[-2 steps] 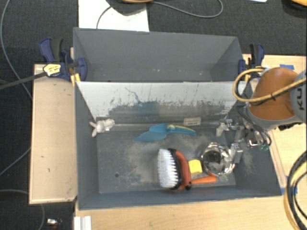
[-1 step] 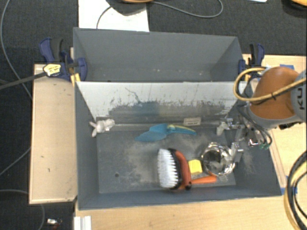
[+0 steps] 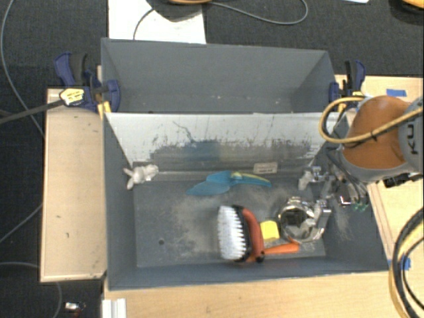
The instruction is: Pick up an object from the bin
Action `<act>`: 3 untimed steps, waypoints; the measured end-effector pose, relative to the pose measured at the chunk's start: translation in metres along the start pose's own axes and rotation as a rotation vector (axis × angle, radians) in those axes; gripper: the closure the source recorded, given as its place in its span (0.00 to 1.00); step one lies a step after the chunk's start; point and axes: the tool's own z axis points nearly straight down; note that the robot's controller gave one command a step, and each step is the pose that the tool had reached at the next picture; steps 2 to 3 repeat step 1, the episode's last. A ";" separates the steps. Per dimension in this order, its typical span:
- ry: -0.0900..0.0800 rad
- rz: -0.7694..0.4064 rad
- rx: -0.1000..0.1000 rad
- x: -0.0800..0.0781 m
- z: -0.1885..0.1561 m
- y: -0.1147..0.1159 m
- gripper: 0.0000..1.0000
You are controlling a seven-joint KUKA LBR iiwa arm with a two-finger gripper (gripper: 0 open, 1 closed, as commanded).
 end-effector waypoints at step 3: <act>-0.003 0.225 0.000 -0.003 0.000 -0.003 1.00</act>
Offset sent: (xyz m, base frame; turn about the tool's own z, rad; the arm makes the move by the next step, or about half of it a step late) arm 0.0000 0.0000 0.0000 0.0000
